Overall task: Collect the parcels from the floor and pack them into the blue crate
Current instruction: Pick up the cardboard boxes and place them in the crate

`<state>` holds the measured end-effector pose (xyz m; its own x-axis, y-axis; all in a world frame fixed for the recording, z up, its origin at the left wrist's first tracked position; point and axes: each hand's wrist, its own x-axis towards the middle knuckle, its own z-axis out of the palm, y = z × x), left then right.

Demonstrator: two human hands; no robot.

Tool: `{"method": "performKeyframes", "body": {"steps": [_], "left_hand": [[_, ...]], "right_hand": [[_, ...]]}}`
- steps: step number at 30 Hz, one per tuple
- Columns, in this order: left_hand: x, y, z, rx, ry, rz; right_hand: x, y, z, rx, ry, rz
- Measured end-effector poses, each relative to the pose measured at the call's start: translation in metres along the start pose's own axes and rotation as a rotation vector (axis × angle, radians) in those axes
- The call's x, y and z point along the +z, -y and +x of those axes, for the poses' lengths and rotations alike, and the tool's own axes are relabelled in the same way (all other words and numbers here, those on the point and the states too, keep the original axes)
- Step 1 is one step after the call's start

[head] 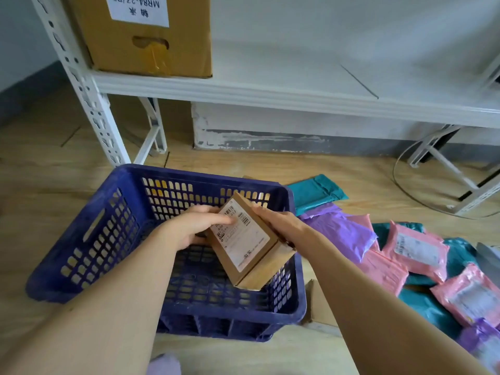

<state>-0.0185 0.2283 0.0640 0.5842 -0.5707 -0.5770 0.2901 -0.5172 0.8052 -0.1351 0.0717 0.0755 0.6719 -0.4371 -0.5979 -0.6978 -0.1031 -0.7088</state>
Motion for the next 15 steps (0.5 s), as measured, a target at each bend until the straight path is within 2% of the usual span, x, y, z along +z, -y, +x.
{"method": "performKeyframes", "body": {"steps": [2, 4, 6, 9, 13, 15], "left_hand": [[-0.003, 0.004, 0.006, 0.021, -0.049, -0.002], [-0.006, 0.008, 0.011, 0.025, -0.080, 0.000], [-0.008, 0.013, 0.017, -0.025, -0.012, -0.017], [-0.010, 0.029, 0.023, -0.139, 0.175, -0.032], [-0.009, 0.053, 0.031, -0.196, 0.188, -0.040], [-0.008, 0.060, 0.035, -0.223, 0.179, -0.066]], "right_hand": [[0.005, 0.003, 0.007, 0.007, 0.100, -0.069], [0.009, 0.005, 0.014, -0.020, 0.132, -0.109], [0.011, 0.007, 0.021, -0.065, 0.147, -0.172], [0.016, 0.006, 0.032, -0.088, 0.236, -0.304], [0.029, -0.009, 0.046, -0.035, 0.380, -0.308], [0.031, -0.016, 0.052, -0.019, 0.394, -0.284]]}}
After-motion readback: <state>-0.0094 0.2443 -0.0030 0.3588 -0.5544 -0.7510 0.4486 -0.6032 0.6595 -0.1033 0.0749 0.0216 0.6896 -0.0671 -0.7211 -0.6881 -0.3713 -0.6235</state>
